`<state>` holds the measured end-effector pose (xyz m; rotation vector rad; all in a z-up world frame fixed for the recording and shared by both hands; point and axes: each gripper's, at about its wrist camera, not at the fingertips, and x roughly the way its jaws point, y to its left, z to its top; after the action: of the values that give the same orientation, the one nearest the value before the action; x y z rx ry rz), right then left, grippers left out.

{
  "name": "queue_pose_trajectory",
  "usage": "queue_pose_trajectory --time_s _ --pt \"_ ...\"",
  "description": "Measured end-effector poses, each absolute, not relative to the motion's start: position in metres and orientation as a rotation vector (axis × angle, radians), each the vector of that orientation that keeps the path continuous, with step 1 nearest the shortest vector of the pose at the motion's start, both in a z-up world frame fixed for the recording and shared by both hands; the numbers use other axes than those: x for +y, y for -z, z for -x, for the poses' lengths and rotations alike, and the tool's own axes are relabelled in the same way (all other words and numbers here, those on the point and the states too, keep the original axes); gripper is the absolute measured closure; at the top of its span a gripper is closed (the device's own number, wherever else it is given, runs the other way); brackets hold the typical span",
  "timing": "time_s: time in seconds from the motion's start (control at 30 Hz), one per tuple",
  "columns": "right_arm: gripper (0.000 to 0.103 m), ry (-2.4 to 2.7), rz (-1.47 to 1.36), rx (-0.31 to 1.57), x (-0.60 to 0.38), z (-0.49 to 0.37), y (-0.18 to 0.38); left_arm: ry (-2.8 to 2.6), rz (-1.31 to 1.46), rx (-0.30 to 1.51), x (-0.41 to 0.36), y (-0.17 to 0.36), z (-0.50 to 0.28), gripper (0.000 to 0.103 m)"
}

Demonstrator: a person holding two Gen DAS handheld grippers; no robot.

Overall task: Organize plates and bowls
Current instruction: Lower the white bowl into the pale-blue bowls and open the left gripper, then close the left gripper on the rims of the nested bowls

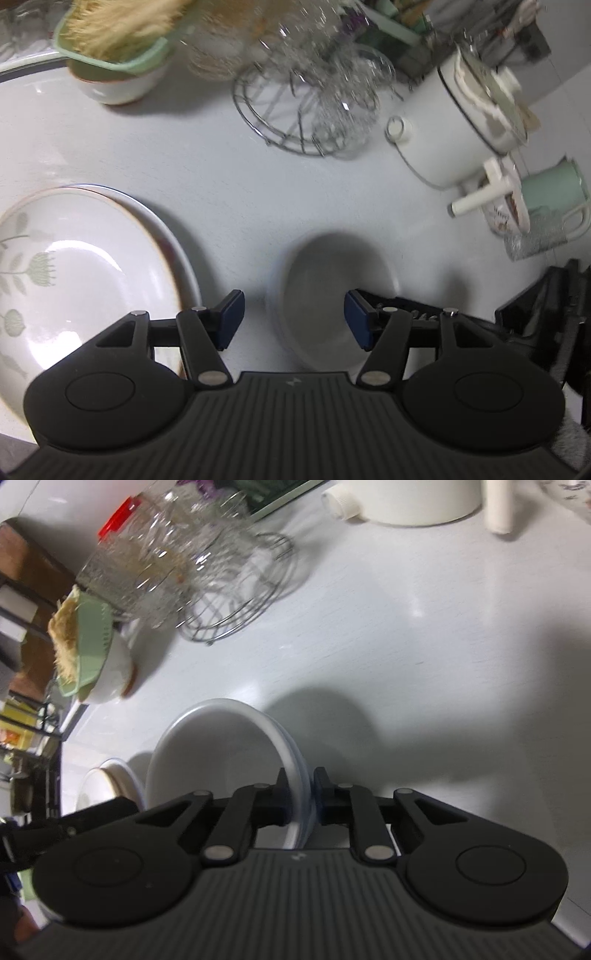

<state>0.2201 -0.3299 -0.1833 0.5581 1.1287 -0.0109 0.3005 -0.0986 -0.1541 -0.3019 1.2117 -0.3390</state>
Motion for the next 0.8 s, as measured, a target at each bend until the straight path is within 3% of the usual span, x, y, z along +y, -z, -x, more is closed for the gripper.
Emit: queue_pose_trajectory --time_s 0.63,0.8 --pt "0.088 0.163 -0.627 1.058 -0.366 -0.177 0.182 0.425 0.229 1.339 -0.161 0.199 -0.321 0.039" --pt "0.088 0.168 -0.622 1.038 -0.365 -0.175 0.182 0.433 0.229 1.357 -0.161 0.206 -0.325 0.049"
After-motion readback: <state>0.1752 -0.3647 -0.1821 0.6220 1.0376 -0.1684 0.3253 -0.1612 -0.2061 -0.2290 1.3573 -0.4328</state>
